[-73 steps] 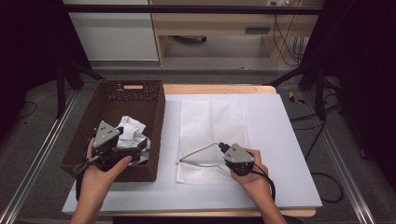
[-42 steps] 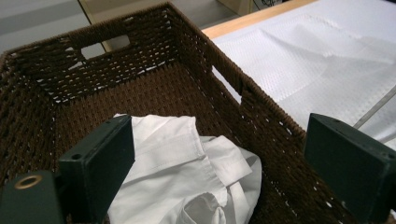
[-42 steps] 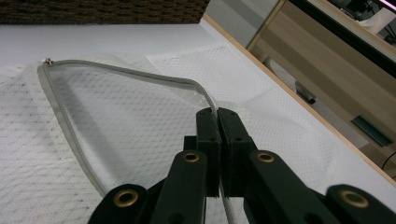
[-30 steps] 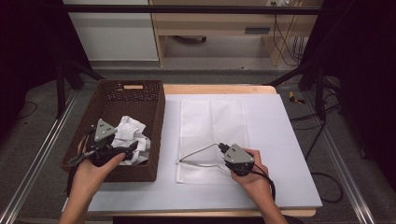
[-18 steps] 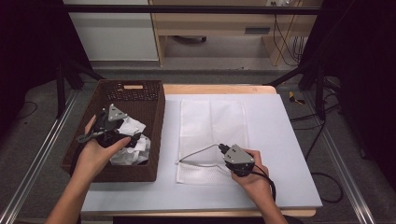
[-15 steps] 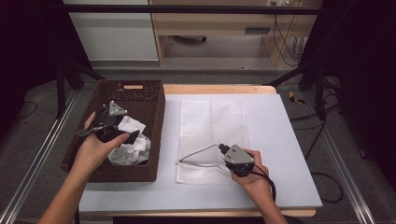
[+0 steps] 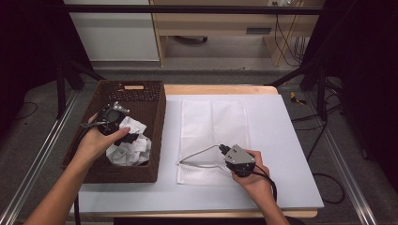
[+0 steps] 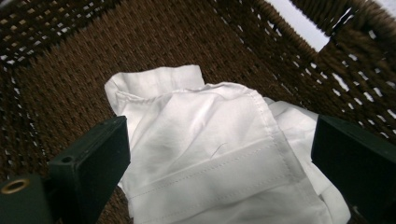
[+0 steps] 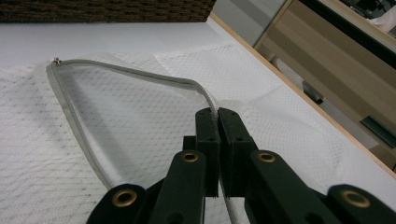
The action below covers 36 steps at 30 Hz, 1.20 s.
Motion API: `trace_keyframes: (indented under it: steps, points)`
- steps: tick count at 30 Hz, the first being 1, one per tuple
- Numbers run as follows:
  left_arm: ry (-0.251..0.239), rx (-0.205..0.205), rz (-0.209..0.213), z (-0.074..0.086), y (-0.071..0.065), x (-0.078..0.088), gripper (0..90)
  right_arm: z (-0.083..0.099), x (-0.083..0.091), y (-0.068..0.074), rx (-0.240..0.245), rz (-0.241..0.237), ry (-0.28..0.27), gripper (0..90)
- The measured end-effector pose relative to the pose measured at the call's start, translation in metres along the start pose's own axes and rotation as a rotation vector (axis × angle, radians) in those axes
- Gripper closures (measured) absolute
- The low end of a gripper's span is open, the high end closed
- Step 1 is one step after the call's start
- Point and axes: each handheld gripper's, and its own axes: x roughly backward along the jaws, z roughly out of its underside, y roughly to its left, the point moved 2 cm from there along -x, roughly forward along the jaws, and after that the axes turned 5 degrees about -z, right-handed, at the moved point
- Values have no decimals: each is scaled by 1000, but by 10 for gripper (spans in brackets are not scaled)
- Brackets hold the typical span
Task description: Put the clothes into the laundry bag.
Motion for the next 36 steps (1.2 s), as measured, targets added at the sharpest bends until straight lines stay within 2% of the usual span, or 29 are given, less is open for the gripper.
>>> trace_keyframes:
  steps: [3,8,12,13,16,20,26,35,36]
  points:
    - [11,-2,13,1,-4,-5,49,0,0,0,-2,-4,-2,873]
    - [27,-20,9,8,-7,-15,50,0,0,-1,-1,-8,-4,873]
    - [51,0,24,15,-3,-28,31,0,0,0,-1,-10,-5,872]
    - [52,16,37,17,-1,-33,27,0,0,0,-1,-12,-5,870]
    - [46,30,38,18,3,-37,20,0,-1,0,-2,-14,-5,868]
    - [73,50,47,23,12,-47,2,0,-1,0,-5,-15,-4,866]
    - [97,60,67,29,10,-57,0,0,-1,-1,-3,-16,-5,864]
    - [100,47,106,26,2,-58,8,0,-1,-1,-5,-17,-4,865]
    - [101,27,113,26,-1,-59,7,0,-1,-1,-4,-17,-4,865]
